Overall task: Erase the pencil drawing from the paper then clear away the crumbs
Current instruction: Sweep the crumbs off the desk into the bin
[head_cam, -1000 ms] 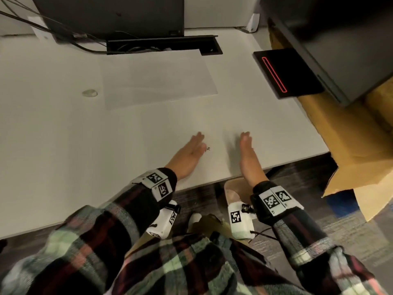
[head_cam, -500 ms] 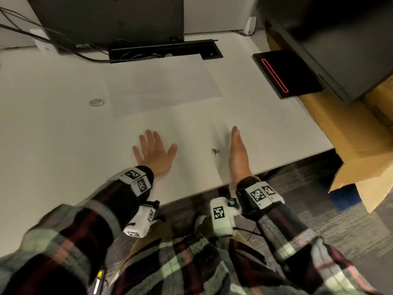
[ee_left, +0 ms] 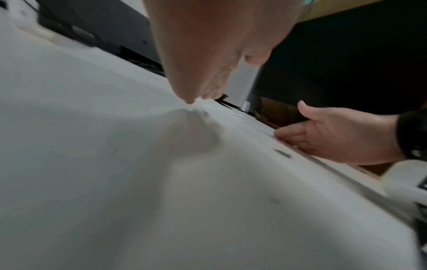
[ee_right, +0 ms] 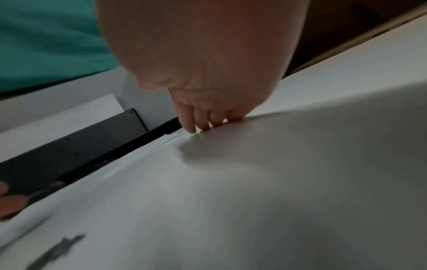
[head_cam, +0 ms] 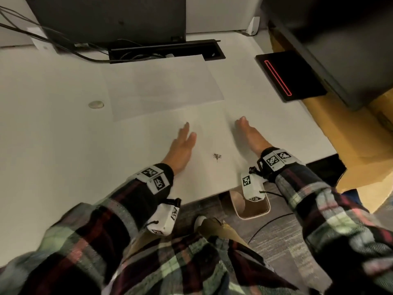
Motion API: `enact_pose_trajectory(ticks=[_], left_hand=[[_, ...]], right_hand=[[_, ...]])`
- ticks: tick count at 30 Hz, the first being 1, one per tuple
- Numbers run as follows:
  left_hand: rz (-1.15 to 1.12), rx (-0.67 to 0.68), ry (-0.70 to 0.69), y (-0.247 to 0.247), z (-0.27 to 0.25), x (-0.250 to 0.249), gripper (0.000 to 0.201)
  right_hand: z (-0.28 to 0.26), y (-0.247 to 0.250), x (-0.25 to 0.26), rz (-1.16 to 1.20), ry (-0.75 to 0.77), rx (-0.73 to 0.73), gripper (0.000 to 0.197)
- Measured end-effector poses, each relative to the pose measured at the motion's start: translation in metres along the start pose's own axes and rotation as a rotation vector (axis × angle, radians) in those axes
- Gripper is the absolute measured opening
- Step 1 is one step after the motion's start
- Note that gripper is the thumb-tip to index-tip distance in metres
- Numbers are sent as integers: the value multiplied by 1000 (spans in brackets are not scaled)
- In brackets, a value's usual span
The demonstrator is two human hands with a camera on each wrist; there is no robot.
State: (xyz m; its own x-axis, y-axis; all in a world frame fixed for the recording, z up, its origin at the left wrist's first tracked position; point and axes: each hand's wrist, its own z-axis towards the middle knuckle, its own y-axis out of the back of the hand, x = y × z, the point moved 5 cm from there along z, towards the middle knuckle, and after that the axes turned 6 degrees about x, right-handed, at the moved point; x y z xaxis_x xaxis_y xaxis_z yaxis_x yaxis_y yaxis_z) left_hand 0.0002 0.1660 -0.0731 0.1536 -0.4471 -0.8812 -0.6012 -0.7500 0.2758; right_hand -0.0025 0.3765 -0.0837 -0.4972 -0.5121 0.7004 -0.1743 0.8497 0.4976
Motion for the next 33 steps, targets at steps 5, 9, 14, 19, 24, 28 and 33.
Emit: enact_pose_trajectory(ticks=[5, 9, 14, 19, 24, 28, 33], left_hand=[[528, -91, 264, 36, 6, 35, 62], [631, 115, 223, 2, 10, 30, 69], [474, 357, 29, -41, 16, -2, 56], [-55, -64, -80, 4, 18, -12, 40], [212, -271, 66, 51, 29, 13, 46], [487, -144, 120, 46, 43, 12, 52], [576, 34, 157, 24, 60, 8, 59]], right_hand=[[-8, -33, 8, -243, 68, 230, 64], [-44, -46, 5, -136, 166, 273, 56], [-33, 1, 12, 167, 197, -1, 63], [18, 6, 38, -98, 149, 126, 59], [53, -30, 65, -393, 196, 313, 64], [35, -54, 57, -460, 296, 510, 55], [-12, -42, 24, -241, 240, 666, 63]])
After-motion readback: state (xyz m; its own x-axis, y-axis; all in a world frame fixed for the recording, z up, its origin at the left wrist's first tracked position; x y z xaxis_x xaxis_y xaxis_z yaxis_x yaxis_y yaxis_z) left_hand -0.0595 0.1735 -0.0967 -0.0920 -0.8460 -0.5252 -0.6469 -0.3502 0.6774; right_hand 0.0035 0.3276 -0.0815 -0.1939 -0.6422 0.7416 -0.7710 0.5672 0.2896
